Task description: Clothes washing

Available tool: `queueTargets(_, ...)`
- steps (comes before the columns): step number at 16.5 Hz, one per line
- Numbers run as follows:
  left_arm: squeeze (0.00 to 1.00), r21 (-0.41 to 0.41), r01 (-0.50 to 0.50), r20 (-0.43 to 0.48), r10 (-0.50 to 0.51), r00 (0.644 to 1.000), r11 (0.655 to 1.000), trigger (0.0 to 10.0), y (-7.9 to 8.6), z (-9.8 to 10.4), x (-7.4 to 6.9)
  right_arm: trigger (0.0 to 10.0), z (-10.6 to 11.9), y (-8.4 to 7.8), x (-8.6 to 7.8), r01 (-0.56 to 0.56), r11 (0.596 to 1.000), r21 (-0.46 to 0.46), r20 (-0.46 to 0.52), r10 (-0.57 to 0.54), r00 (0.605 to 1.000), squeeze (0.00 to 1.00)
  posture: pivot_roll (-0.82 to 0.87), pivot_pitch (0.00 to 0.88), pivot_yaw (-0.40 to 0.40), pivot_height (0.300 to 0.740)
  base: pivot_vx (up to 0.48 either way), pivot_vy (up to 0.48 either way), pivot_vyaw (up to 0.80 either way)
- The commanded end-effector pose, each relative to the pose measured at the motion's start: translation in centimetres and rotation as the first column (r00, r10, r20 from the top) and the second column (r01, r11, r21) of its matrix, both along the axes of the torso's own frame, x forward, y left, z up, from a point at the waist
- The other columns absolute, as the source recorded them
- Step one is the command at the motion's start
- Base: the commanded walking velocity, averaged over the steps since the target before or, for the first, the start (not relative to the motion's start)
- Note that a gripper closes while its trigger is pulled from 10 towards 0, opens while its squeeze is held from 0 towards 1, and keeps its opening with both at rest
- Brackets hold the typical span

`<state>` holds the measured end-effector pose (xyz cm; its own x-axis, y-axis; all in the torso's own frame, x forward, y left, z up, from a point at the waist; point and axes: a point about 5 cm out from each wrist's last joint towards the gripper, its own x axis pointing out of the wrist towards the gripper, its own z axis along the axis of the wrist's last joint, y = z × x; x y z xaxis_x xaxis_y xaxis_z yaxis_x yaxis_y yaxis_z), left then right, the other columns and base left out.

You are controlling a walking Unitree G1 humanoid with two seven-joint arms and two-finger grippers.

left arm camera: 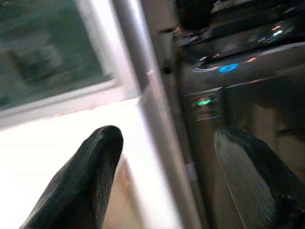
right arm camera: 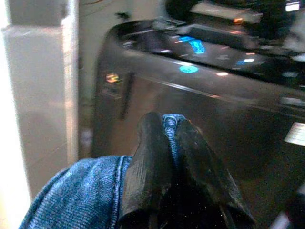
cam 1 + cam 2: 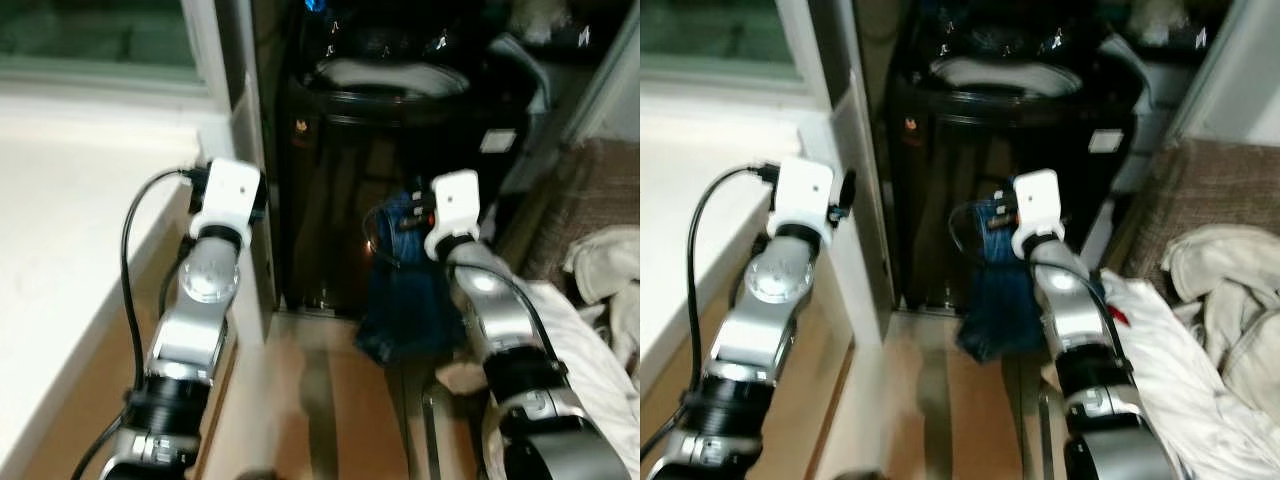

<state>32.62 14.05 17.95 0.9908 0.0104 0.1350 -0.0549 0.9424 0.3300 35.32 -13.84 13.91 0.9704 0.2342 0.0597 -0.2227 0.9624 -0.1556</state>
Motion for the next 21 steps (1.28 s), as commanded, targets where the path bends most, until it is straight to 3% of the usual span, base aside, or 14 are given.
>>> queueTargets(1, 0.00, 0.007, -0.025, -0.001, 0.025, 1.000, 1.000, 10.0, 0.3, -0.1, 0.0, 0.0, 1.1, 0.4, 0.2, -0.018, 1.000, 0.007, 0.045, 0.018, 0.999, 0.02, 0.00, 0.000, -0.030, 0.740, 0.000, 0.000, 0.00)
queueTargets(6, 0.00, -0.037, 0.026, -0.003, -0.026, 1.000, 0.999, 10.0, 0.0, -0.2, -0.2, 0.0, 1.3, 0.5, 0.2, -0.018, 1.000, 0.002, 0.055, 0.018, 0.998, 0.02, 0.00, 0.000, -0.032, 0.740, 0.049, 0.000, 0.00)
queueTargets(21, 0.00, -0.048, 0.063, 0.033, -0.061, 0.998, 0.997, 10.0, -0.1, 0.4, -0.3, 0.0, 3.4, 1.0, 0.5, -0.015, 1.000, -0.010, 0.162, 0.017, 0.987, 0.02, 0.00, 0.000, -0.031, 0.740, 0.480, 0.000, 0.00)
